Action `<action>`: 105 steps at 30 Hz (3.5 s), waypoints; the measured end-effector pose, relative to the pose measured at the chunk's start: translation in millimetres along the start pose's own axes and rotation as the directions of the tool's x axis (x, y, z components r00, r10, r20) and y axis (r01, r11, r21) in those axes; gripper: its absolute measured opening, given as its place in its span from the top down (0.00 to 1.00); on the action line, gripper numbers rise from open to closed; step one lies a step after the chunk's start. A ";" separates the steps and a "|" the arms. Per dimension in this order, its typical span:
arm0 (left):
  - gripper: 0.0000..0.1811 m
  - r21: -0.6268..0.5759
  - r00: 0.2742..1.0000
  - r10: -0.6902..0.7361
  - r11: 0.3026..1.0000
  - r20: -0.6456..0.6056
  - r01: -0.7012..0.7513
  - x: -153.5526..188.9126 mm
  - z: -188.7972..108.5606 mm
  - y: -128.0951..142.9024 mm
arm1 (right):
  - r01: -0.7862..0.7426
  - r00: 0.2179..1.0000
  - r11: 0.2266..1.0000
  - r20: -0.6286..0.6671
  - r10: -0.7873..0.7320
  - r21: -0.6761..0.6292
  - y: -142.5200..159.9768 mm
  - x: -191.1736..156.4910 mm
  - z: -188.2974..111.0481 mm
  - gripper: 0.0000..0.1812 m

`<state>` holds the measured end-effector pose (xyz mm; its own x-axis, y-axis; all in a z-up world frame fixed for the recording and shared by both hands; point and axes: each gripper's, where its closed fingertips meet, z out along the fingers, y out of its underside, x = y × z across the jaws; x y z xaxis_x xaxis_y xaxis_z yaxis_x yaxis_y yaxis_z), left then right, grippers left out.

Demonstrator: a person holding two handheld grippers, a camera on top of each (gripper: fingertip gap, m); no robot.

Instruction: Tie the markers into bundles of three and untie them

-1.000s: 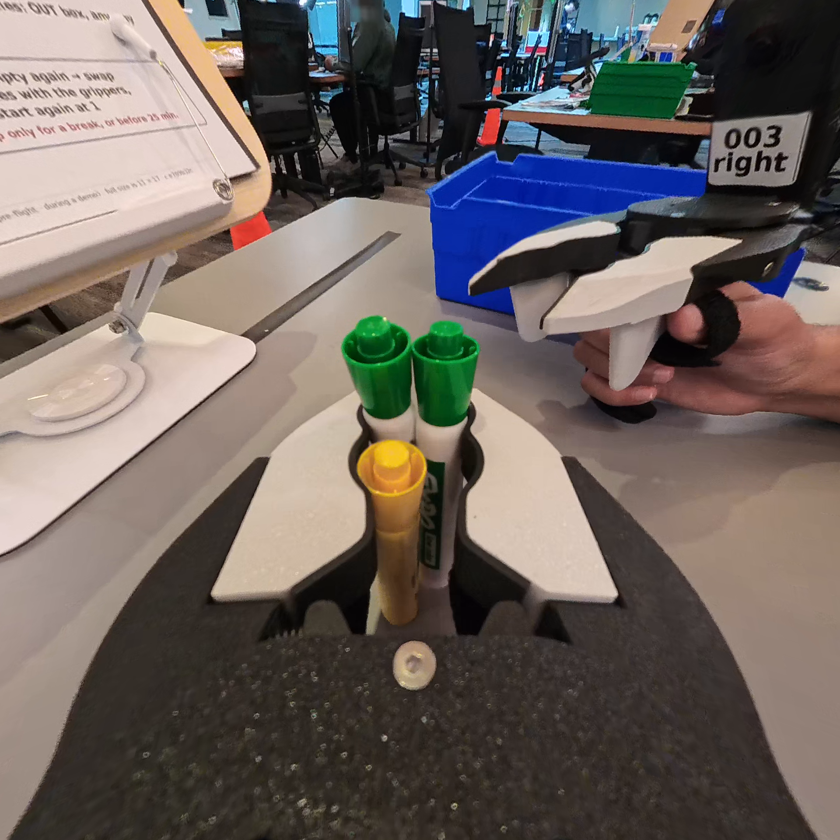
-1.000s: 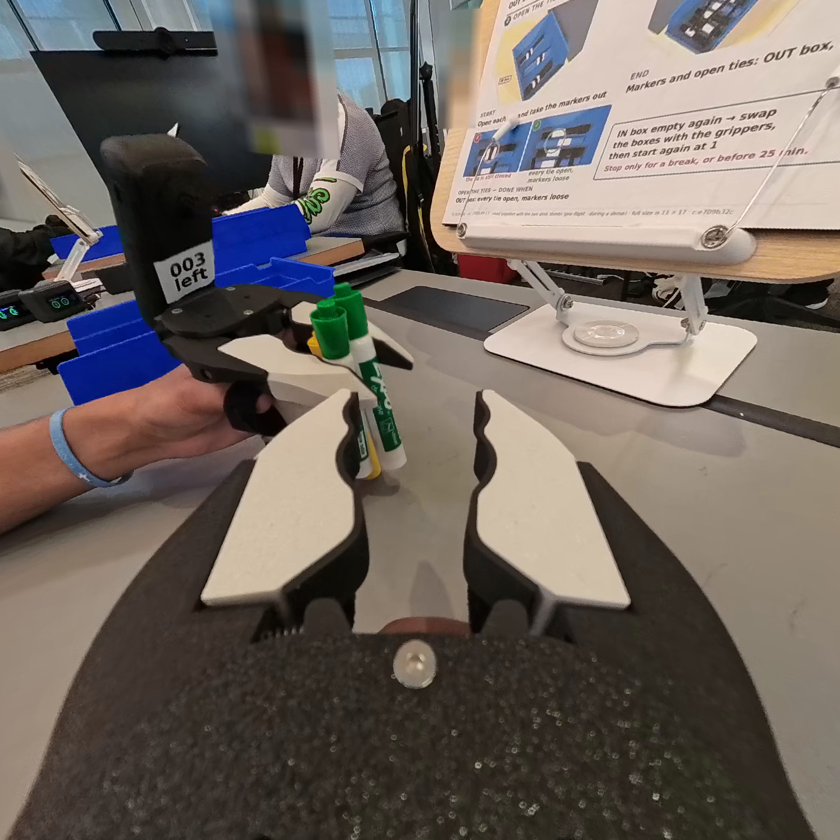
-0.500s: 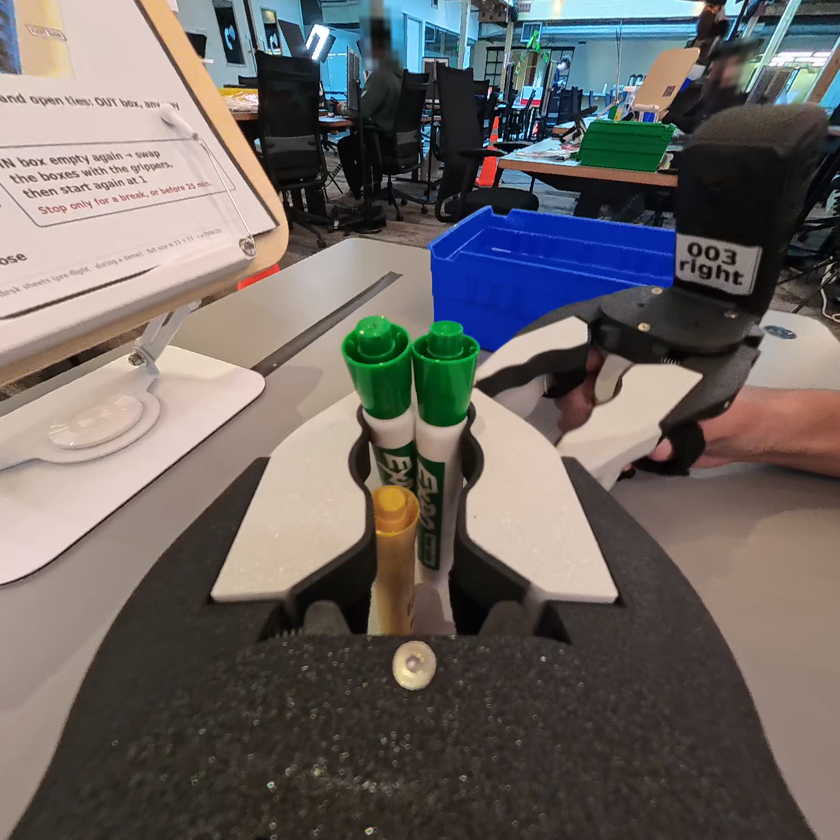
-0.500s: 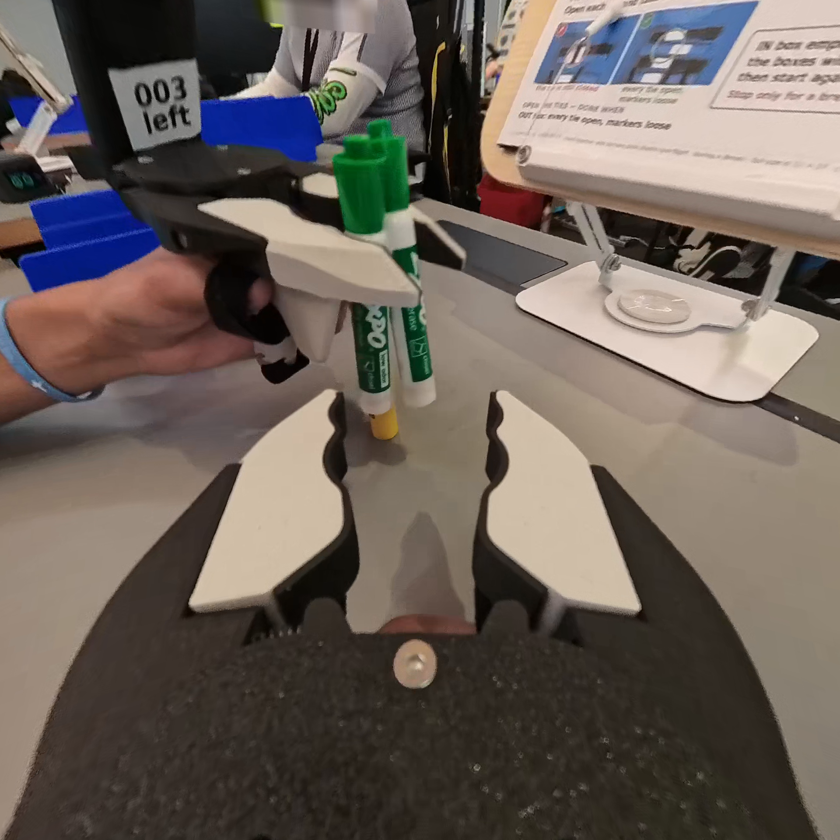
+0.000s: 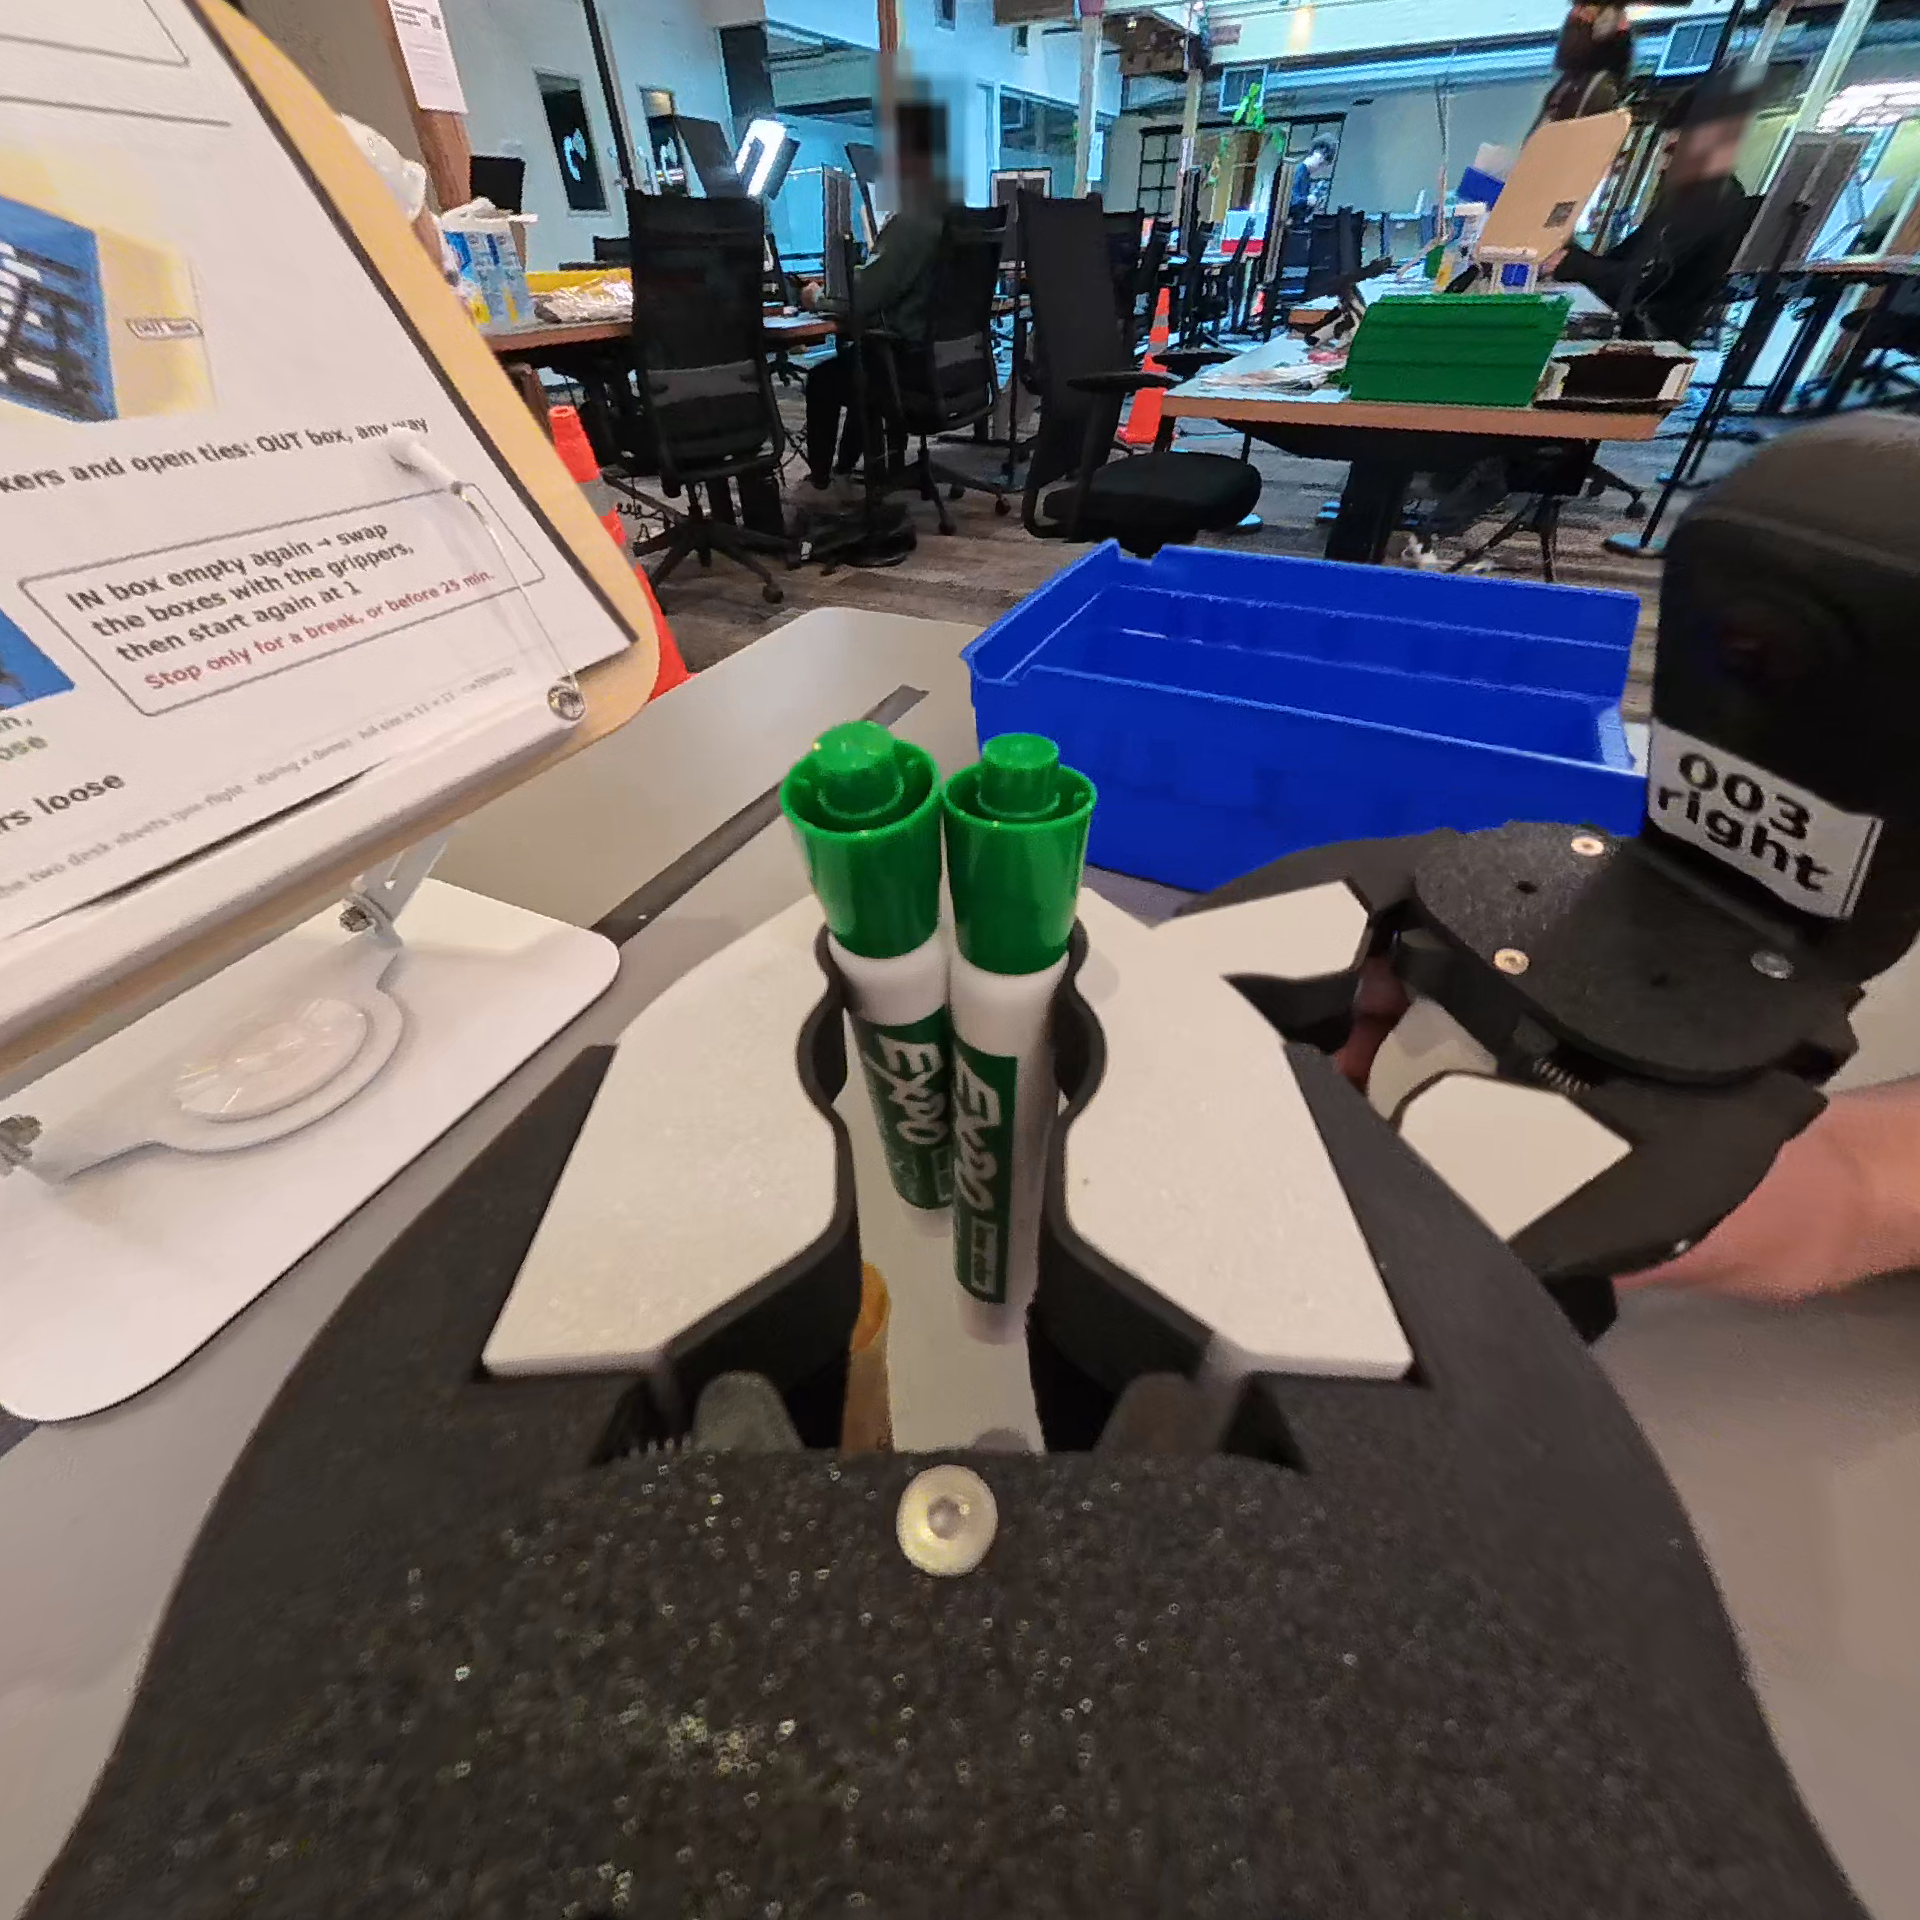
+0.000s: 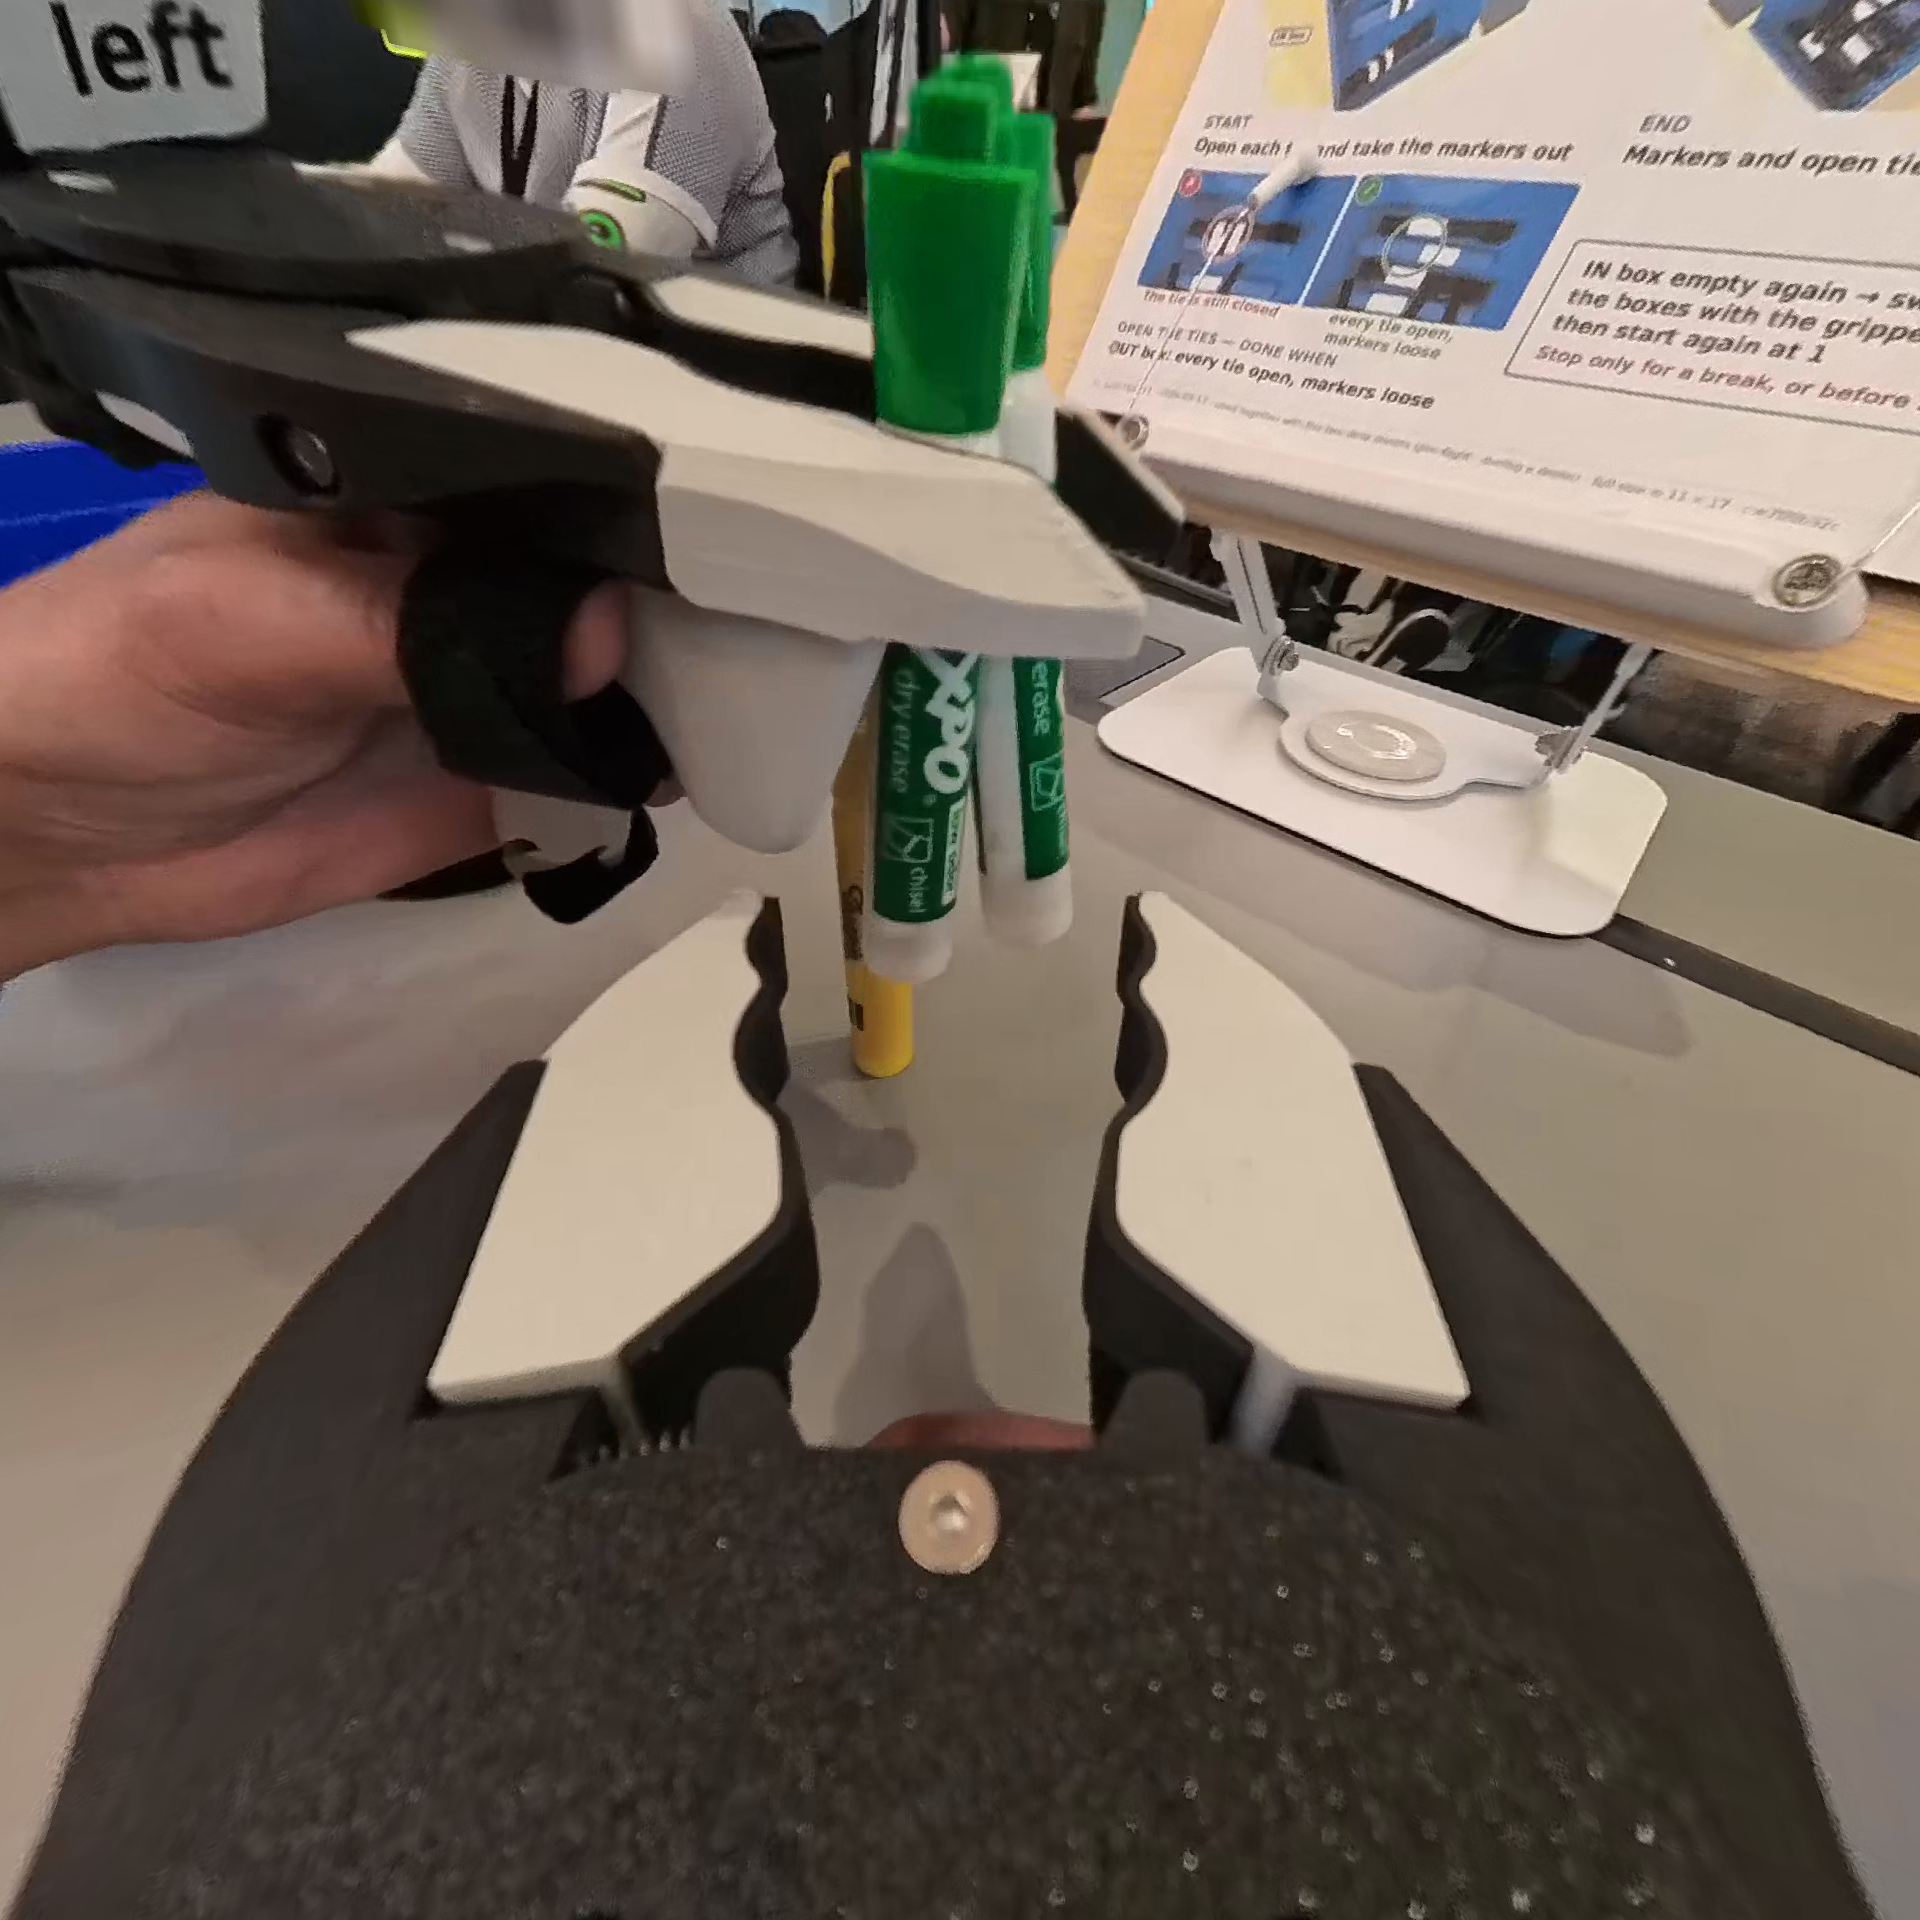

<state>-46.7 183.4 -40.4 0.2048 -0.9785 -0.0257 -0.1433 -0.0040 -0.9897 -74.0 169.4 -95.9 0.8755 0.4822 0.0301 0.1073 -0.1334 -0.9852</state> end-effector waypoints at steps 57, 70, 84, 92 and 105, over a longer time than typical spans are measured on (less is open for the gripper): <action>0.80 0.008 0.999 -0.006 1.000 -0.042 0.006 23.3 -8.0 -24.1 | 0.015 1.000 0.995 -0.021 -0.013 0.097 -24.8 -11.0 -3.4 0.78; 0.80 0.008 0.998 0.000 1.000 -0.069 0.000 37.1 -1.1 -24.7 | -0.031 1.000 0.999 0.005 0.031 0.033 -13.1 -19.0 3.9 0.78; 0.80 -0.002 0.998 -0.022 1.000 -0.065 0.022 30.4 -4.4 -21.3 | -0.036 0.997 0.999 -0.066 0.037 0.013 -10.8 -4.7 0.3 0.90; 0.80 -0.015 0.998 -0.018 1.000 -0.053 0.018 29.0 -3.1 -17.4 | -0.056 0.995 0.998 -0.087 0.056 0.004 -7.7 -0.1 0.2 0.89; 0.80 -0.005 1.000 -0.022 1.000 -0.023 0.022 17.4 -10.9 -20.1 | -0.003 0.999 1.000 -0.045 0.003 -0.004 -5.8 -8.1 3.8 0.76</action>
<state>-50.8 164.2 -19.4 0.1857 -0.9826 -0.0008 -0.1434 -0.0263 -0.9893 -83.5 169.5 -91.0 0.8962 0.4423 0.0345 0.1065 -0.1390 -0.9846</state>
